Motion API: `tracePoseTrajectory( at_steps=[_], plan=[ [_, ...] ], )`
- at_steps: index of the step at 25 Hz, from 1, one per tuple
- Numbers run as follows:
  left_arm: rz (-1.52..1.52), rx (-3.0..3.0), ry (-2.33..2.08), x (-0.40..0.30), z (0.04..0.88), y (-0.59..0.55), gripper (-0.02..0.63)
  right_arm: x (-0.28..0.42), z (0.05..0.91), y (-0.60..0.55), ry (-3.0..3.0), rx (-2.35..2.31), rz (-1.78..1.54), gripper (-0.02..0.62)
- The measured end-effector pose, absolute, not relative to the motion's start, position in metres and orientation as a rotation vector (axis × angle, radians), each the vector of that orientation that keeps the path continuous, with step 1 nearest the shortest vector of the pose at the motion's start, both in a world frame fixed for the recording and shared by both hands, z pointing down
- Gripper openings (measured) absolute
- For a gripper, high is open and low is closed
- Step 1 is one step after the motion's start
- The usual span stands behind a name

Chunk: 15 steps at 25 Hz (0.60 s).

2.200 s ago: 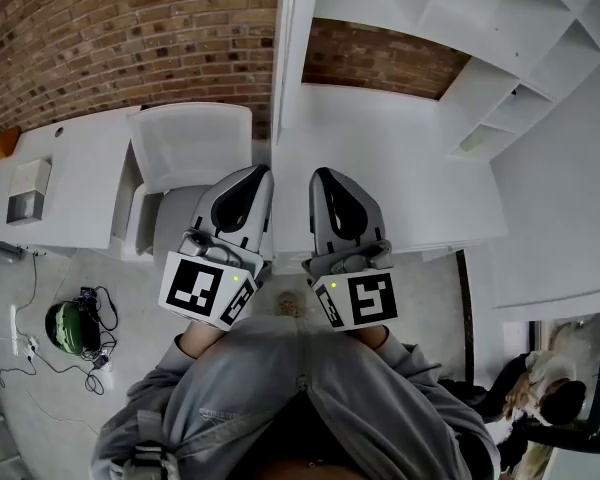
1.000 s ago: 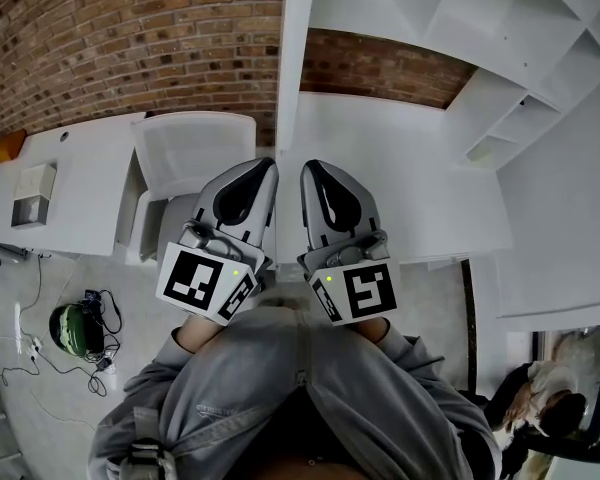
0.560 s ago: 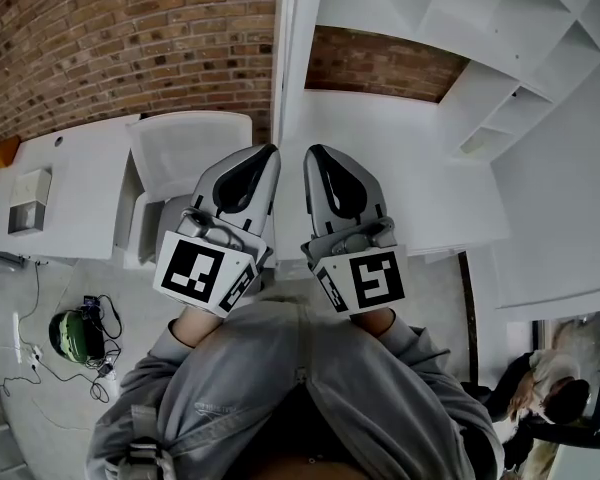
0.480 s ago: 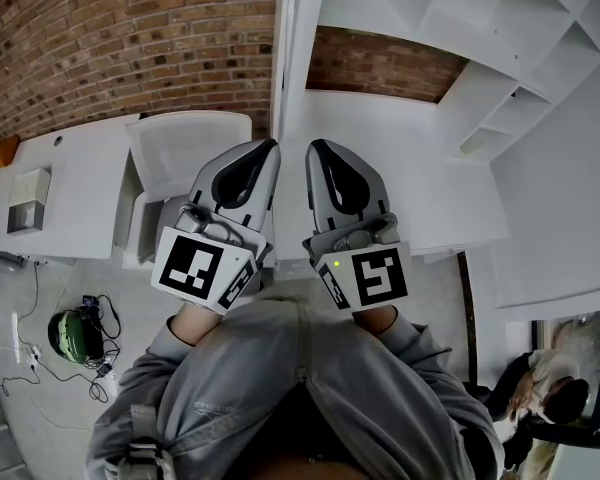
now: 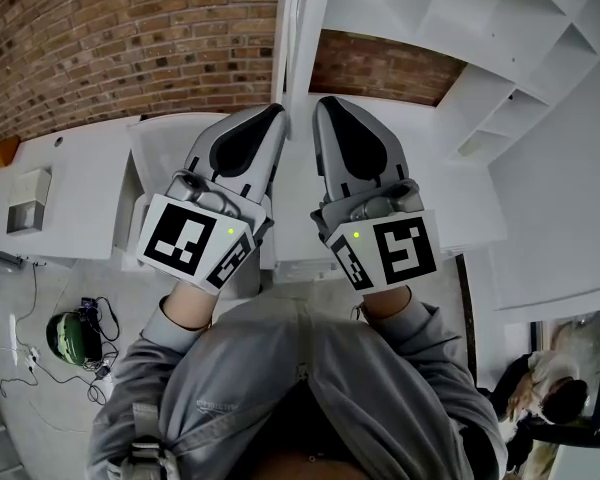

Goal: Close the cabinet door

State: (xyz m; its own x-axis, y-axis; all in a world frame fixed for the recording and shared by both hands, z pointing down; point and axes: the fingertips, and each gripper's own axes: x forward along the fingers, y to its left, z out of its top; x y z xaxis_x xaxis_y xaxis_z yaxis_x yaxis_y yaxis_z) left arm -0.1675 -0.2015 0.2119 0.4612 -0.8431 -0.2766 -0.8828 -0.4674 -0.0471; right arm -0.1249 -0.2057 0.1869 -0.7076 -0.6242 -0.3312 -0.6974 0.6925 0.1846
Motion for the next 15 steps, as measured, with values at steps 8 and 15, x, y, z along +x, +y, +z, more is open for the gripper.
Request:
tracePoseTrajectory(
  at_steps=[8, 15],
  plan=[
    [0.310, -2.496, 1.465, -0.167, 0.185, -0.201, 0.005, -0.127, 0.160, -0.208, 2.650, -1.019, 0.412, 0.028],
    [0.314, -2.482, 1.415, -0.166, 0.165, -0.201, 0.005, -0.130, 0.133, -0.206, 2.671, -0.952, 0.431, 0.031]
  ],
)
